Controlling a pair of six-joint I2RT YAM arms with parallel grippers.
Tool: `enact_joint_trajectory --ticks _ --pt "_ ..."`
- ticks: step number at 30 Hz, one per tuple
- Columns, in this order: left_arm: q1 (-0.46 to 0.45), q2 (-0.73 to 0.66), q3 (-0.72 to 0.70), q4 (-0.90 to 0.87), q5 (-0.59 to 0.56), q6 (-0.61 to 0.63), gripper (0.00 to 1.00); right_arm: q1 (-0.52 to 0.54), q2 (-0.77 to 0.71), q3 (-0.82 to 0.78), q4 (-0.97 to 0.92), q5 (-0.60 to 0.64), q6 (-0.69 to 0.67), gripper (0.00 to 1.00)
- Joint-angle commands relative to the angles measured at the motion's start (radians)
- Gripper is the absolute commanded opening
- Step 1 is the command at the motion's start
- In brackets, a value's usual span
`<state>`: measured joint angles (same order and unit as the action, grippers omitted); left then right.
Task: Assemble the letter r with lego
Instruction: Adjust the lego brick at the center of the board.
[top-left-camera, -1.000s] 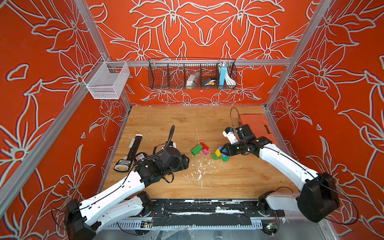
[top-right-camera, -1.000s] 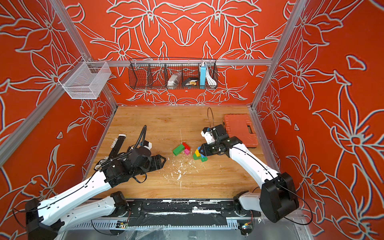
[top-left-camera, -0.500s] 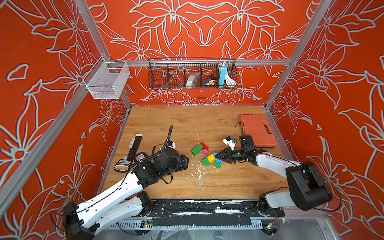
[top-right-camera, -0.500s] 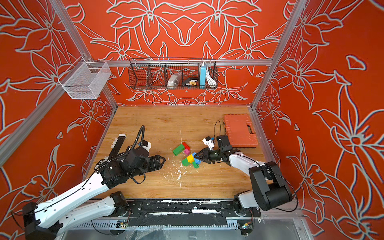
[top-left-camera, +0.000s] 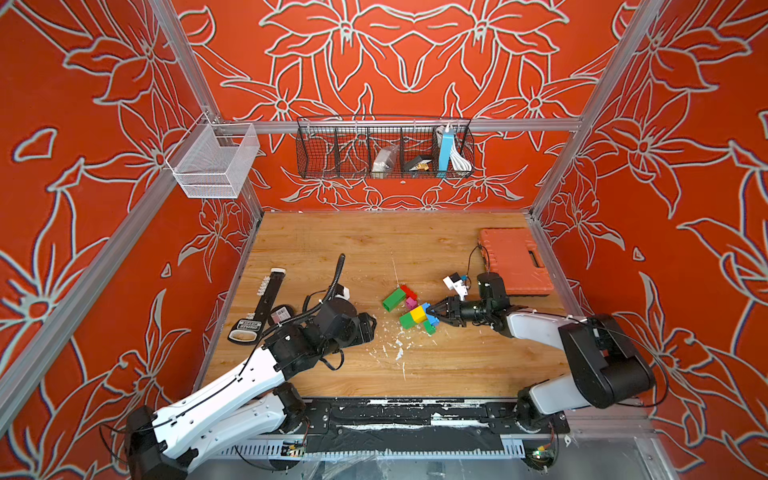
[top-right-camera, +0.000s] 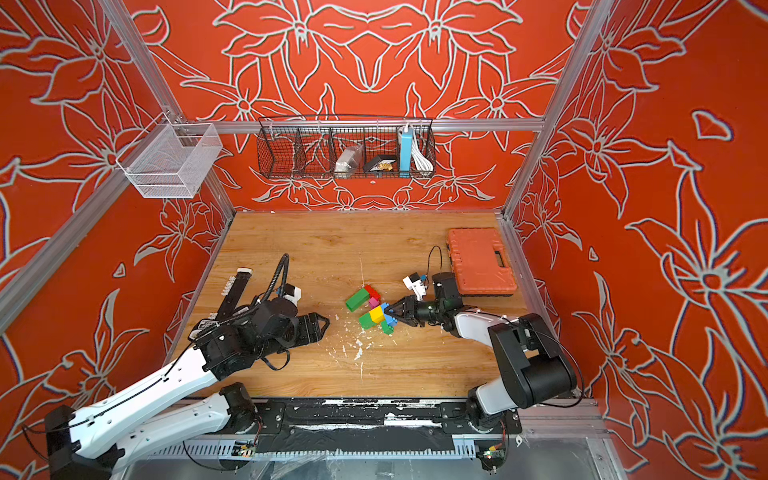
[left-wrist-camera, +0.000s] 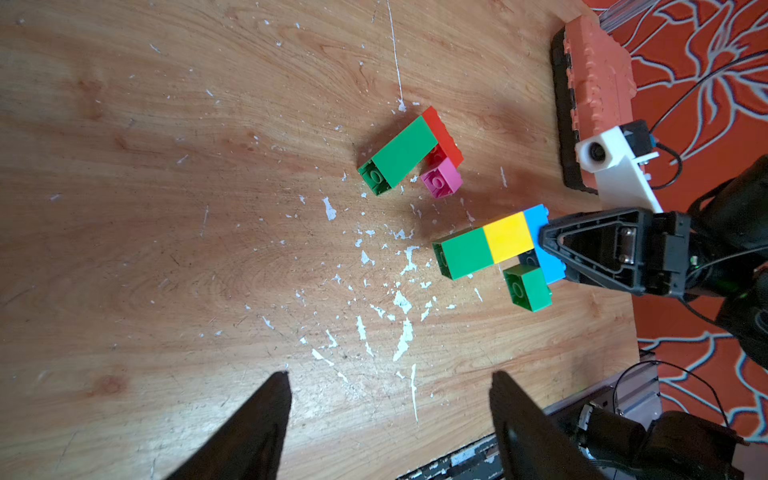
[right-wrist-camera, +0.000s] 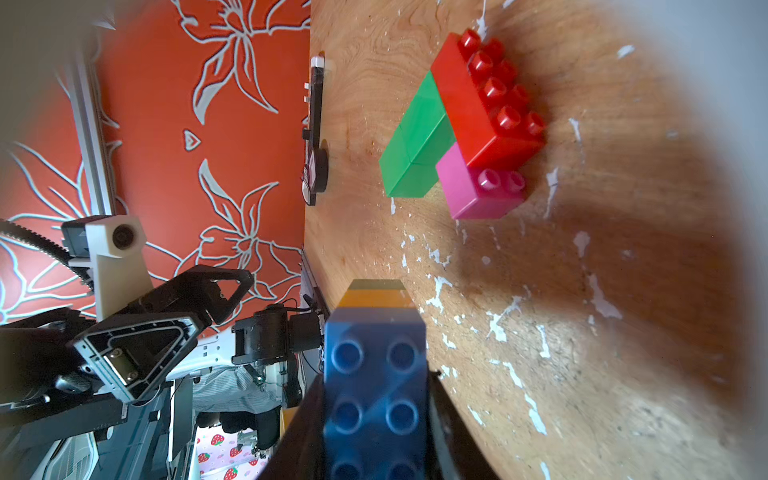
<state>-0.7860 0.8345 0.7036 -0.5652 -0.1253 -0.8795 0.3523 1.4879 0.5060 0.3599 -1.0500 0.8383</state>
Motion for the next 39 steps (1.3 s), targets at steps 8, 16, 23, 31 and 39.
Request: enact_joint_trajectory --ticks 8,16,23,31,39 --pt "0.001 -0.015 -0.009 -0.009 -0.002 -0.006 0.76 0.05 0.068 -0.03 0.139 0.016 0.018 0.11" --pt "0.001 -0.012 -0.011 -0.004 0.001 -0.007 0.76 0.086 0.123 -0.053 0.223 0.043 0.041 0.14" --pt "0.001 -0.011 -0.012 -0.002 0.003 -0.007 0.76 0.115 0.185 -0.064 0.317 0.062 0.087 0.27" --pt "0.001 -0.021 -0.011 -0.014 -0.001 -0.004 0.76 0.123 0.194 -0.056 0.312 0.076 0.081 0.55" --pt "0.0 -0.037 -0.011 -0.029 -0.005 -0.001 0.77 0.12 0.07 0.001 -0.048 0.199 -0.097 0.73"
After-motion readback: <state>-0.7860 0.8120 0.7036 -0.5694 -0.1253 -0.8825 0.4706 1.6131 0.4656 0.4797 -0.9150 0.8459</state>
